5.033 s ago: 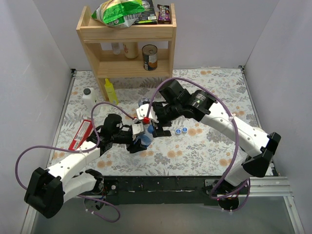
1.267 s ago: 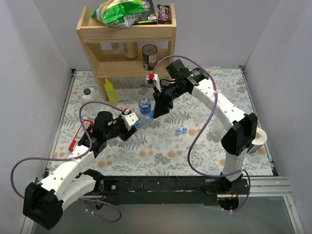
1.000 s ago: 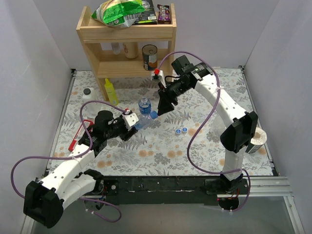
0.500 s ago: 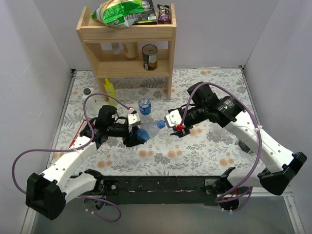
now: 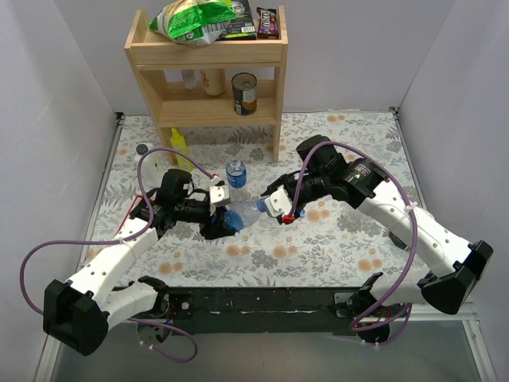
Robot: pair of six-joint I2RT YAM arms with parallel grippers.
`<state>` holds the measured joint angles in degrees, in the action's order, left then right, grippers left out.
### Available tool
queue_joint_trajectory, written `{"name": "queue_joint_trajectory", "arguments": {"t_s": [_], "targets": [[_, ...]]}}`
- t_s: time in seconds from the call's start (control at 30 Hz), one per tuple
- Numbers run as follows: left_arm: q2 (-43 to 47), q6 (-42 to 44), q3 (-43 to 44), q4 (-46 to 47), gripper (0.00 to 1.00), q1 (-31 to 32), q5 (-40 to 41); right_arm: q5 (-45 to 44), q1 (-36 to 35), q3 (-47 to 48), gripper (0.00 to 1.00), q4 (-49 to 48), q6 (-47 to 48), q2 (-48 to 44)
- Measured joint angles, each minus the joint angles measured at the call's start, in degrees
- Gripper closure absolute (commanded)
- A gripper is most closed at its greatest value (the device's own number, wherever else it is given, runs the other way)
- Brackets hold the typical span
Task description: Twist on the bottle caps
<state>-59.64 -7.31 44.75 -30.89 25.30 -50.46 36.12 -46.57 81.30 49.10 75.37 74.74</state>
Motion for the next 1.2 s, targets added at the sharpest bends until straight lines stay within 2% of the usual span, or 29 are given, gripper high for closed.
{"name": "queue_joint_trajectory", "arguments": {"t_s": [0.1, 0.27, 0.5, 0.57, 0.7, 0.97, 1.2], "targets": [[0.0, 1.18, 0.22, -0.72, 1.0, 0.0, 0.0, 0.02, -0.33, 0.02, 0.56, 0.13, 1.22, 0.37], [-0.04, 2.43, 0.22, -1.99, 1.0, 0.0, 0.33, 0.0, -0.83, 0.48, 0.59, 1.38, 2.78, 1.62], [-0.07, 2.93, 0.22, -1.16, 1.0, 0.07, 1.01, -0.15, -1.46, 4.76, 0.79, 5.05, 1.55, 4.07], [0.11, 2.54, 0.17, -0.2, 1.0, 0.04, 2.58, 0.02, -1.4, 9.7, 0.83, 7.74, -2.08, 7.61], [1.95, 0.61, -1.27, 3.69, 1.0, 0.0, 7.32, 1.95, -0.02, 18.25, 0.99, 11.41, -9.46, 14.47], [6.51, -5.7, -5.62, 10.99, 1.0, 1.05, 17.33, 6.91, 4.09, 21.55, 0.99, 10.36, -27.93, 19.52], [7.52, -11.41, -6.75, 16.55, 1.0, 1.53, 25.44, 7.76, 7.41, 19.52, 0.99, 1.33, -53.64, 19.78]]}}
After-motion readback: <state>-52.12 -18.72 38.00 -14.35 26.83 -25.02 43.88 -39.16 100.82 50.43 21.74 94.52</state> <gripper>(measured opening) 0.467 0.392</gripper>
